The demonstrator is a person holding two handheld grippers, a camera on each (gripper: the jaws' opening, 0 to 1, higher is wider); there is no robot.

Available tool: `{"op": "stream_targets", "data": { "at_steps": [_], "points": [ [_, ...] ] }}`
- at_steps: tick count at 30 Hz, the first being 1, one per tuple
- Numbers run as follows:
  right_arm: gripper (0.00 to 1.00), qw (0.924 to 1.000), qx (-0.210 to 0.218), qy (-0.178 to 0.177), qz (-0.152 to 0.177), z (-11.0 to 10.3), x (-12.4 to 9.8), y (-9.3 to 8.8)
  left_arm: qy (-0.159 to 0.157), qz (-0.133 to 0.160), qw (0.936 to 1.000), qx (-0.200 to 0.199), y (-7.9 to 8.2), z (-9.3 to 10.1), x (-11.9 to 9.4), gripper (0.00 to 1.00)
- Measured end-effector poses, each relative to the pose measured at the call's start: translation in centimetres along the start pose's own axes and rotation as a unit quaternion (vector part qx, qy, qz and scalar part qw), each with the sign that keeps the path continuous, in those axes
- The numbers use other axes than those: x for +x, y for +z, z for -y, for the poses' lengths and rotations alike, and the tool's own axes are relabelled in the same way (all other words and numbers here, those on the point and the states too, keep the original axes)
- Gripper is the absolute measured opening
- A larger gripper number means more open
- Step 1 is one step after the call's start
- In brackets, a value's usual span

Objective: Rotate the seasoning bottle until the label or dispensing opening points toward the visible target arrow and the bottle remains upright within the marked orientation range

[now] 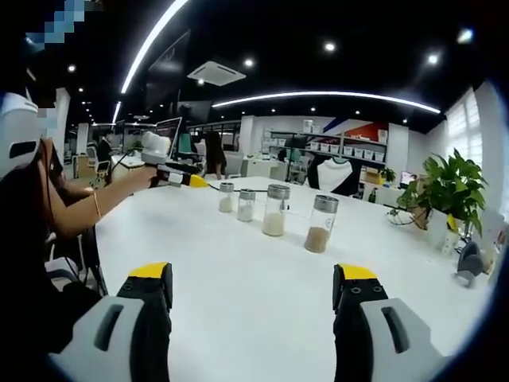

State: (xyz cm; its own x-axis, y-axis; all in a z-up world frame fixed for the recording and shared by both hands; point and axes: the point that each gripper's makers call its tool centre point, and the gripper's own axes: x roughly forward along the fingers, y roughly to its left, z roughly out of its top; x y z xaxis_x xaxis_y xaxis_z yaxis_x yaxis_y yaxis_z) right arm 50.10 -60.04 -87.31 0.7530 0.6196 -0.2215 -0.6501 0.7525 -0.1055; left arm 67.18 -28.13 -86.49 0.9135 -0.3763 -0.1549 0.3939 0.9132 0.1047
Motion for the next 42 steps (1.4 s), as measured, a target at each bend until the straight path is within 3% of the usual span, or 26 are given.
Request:
{"op": "stream_targets", "data": {
  "at_steps": [7,14,28,33,42],
  "points": [
    [0.84,1.0,0.007,0.002,0.0,-0.1,-0.1,-0.1,-0.009,-0.004,1.0,-0.003,0.0,-0.7,1.6,0.87],
    [0.84,1.0,0.009,0.001,0.003,-0.1,-0.3,0.1,0.003,-0.01,0.9999,-0.003,-0.8,-1.3,2.4,0.86],
    [0.84,1.0,0.004,-0.007,0.004,0.3,-0.6,0.6,0.017,-0.003,0.999,-0.042,-1.7,-3.3,4.6,0.83],
    [0.84,1.0,0.001,-0.009,0.001,0.3,-0.7,0.5,0.028,-0.018,0.9994,-0.012,-2.5,-3.9,5.6,0.79],
    [0.83,0.9997,-0.013,-0.018,-0.008,0.5,-0.7,0.6,0.029,-0.024,0.9986,-0.036,-3.7,-5.0,7.5,0.79]
  ]
}}
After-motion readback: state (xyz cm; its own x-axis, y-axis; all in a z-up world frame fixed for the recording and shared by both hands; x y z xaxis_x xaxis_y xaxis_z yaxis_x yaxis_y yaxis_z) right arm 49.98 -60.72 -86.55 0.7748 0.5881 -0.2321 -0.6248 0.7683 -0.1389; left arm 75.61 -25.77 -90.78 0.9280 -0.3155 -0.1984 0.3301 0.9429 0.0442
